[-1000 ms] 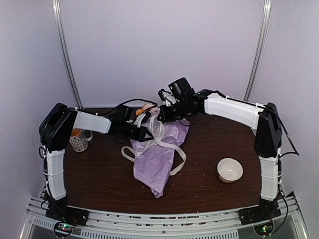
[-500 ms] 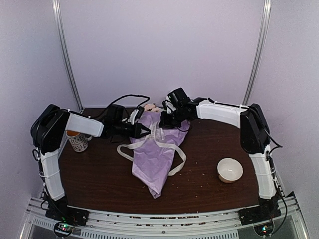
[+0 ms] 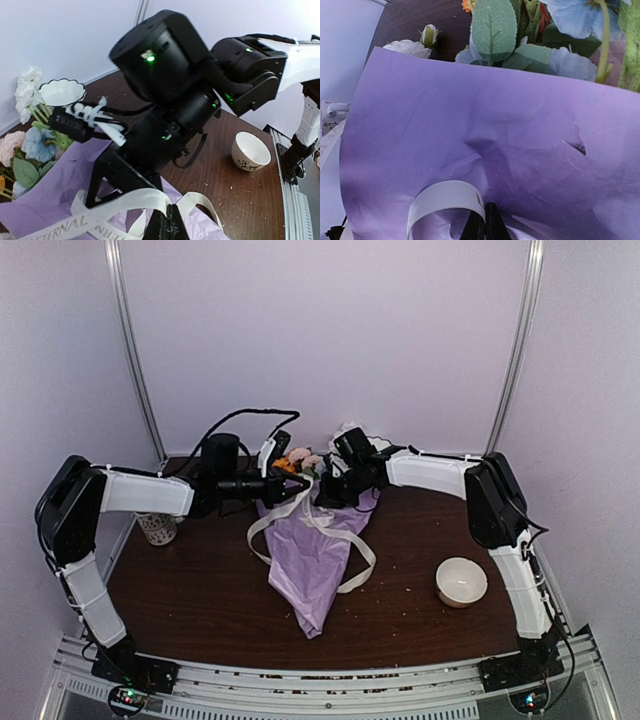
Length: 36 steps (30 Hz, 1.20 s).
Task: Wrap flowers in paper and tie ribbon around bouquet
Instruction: Cross the ribbon over the folded bouquet.
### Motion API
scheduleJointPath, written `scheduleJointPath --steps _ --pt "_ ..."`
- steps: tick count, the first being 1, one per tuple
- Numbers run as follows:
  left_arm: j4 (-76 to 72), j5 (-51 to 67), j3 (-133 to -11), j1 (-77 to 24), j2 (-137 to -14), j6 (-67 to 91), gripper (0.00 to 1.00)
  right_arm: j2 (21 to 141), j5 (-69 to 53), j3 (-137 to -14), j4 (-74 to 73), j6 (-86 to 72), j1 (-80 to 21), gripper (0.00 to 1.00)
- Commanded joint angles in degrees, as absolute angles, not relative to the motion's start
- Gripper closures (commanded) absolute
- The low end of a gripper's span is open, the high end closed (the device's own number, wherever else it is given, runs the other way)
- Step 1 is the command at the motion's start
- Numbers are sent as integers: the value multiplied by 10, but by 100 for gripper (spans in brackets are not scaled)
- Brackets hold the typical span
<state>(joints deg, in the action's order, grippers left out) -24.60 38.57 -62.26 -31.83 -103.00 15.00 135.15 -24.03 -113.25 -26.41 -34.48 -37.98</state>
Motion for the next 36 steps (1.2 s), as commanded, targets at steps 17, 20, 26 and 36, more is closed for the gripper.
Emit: scheduleJointPath --steps 17,20,26,36 --pt "-117 358 -689 -347 -1126 26 100 1276 -331 -1058 -111 -414 -375 86" --pt "-111 350 -694 -347 -1135 27 100 1267 -330 -1044 -99 -430 -375 83" --pt "-112 347 -692 -347 -1139 27 100 1233 -300 -1012 -110 -414 -374 72" --pt "-110 344 -689 -346 -1143 30 100 1179 -249 -967 -127 -385 -373 60"
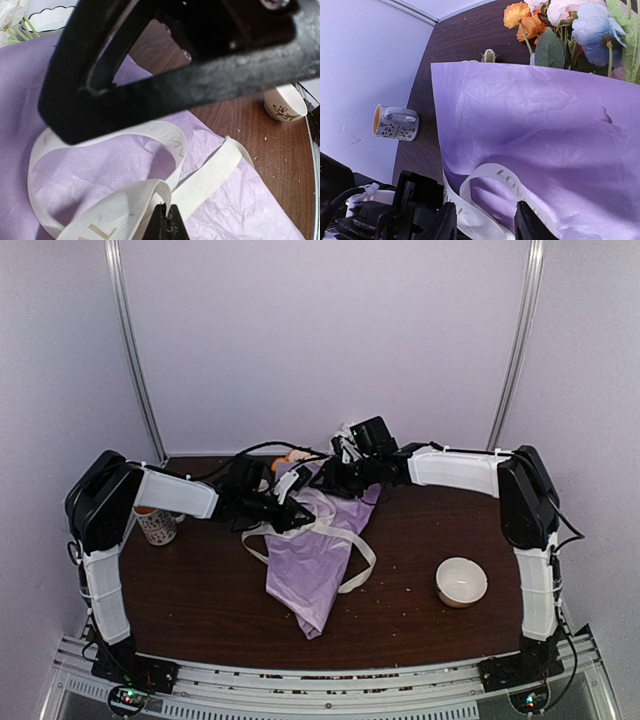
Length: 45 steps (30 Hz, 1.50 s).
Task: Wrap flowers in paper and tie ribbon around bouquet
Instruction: Cross the ribbon over the folded bouquet.
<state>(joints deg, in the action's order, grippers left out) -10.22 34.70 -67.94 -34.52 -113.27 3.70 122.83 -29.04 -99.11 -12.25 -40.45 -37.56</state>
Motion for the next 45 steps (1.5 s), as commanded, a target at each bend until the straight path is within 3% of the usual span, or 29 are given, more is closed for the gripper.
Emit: scheduleJointPath --steps 1,5,9,11,16,26,28,31,32,35,38,45 --pt "-110 343 -689 -347 -1143 30 100 1173 -242 -962 -128 -381 -374 59" --pt "-111 341 -688 -347 -1143 31 100 1151 -224 -939 -131 -366 -376 56" --pt "-114 342 -687 -347 -1143 32 100 1149 -259 -917 -107 -361 -390 68" --pt "-113 341 -689 -347 -1143 32 100 1162 -286 -918 -104 -368 -395 69" --pt "-111 340 -691 -347 -1144 33 100 1190 -305 -920 -92 -383 -396 63" --pt "-109 339 -690 -347 -1143 33 100 1234 -329 -951 -96 -391 -400 63" --pt "-109 340 -690 -347 -1143 32 100 1238 -329 -954 -98 -391 -400 70" --pt "-104 339 -692 -347 -1142 30 100 1239 -325 -955 -103 -392 -400 98" --pt "-103 339 -691 -347 -1139 29 100 1235 -320 -953 -104 -391 -399 100" --pt "-109 331 -678 -347 -1120 30 81 1215 -298 -937 -102 -391 -397 100" --pt "-90 308 -681 -346 -1096 27 70 1198 -287 -920 -94 -389 -396 100" --pt "11 222 -716 -347 -1066 22 64 1183 -278 -913 -90 -391 -394 100"
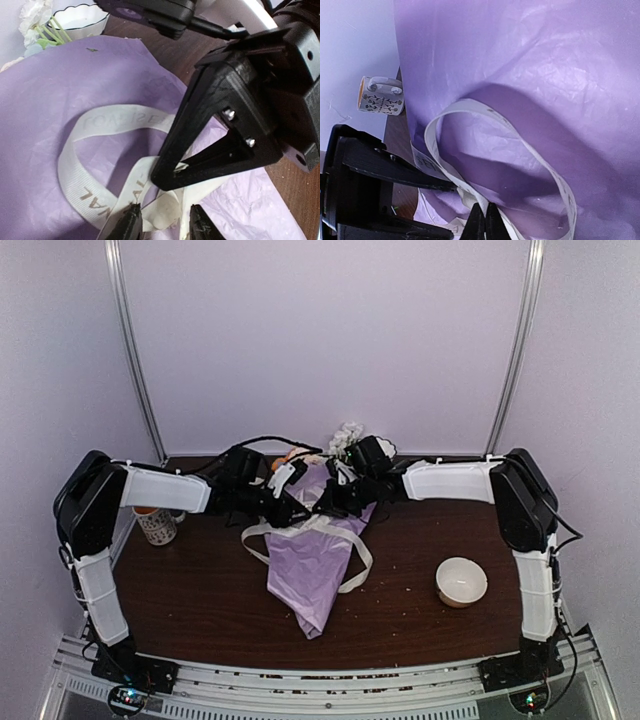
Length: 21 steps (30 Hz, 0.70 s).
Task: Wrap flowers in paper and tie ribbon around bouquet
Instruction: Cross the ribbon over the folded bouquet.
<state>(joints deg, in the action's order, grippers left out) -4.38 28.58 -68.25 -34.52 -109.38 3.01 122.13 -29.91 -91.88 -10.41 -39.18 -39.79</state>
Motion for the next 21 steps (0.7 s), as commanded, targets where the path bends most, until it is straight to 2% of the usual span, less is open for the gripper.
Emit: scheduleJointPath --steps 1,5,9,12,16,21 --pt "30 207 -729 -347 -1069 22 63 1181 -276 -912 -90 -392 -393 100" --pt "63 164 -743 -347 -1080 21 59 1166 -269 -903 -86 -392 -393 100" --pt "53 185 -752 -346 -1072 36 56 1154 -256 -890 -87 -389 -391 100" --pt "71 221 -793 -346 -1072 48 53 1159 -256 -887 -87 -390 -390 100" --pt "112 163 -848 -345 -1099 47 46 1178 -265 -896 -85 -398 -390 100" --pt "197 160 -929 -337 -1168 23 43 1180 -264 -895 -87 -398 -390 100"
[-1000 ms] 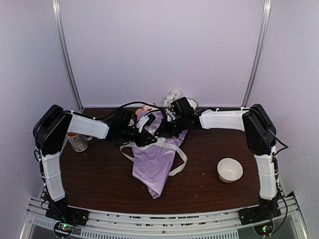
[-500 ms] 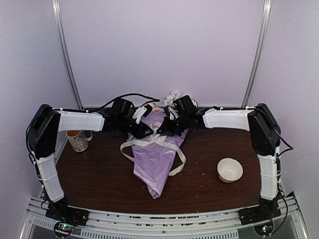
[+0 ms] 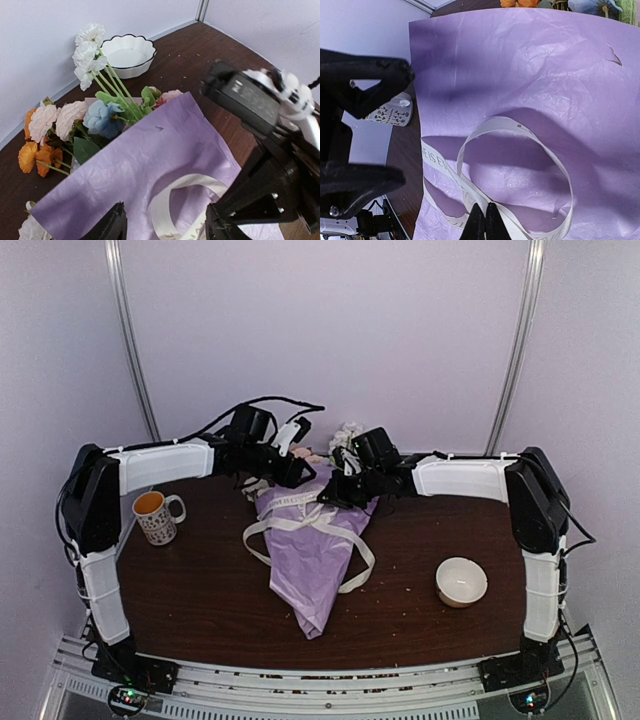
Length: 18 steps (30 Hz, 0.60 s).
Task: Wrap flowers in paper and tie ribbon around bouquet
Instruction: Cross the ribbon over the folded bouquet.
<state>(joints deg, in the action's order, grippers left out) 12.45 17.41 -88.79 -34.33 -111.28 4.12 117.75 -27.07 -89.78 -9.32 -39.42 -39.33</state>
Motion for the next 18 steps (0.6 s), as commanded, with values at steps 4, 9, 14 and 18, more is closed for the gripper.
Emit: scheduleJointPath --steps 4,9,14,18 --pt "240 212 -966 -340 -1195 -9 42 1182 -265 -896 -90 -396 -390 100" --pt "269 171 -985 -343 -1213 -23 51 1184 -270 -899 -89 -398 -391 100" --pt "276 137 -993 -343 -1223 -17 81 1183 -269 -899 -93 -397 -392 100" --pt "265 129 -988 -343 -1218 -14 100 1179 -270 -896 -96 -395 -390 100"
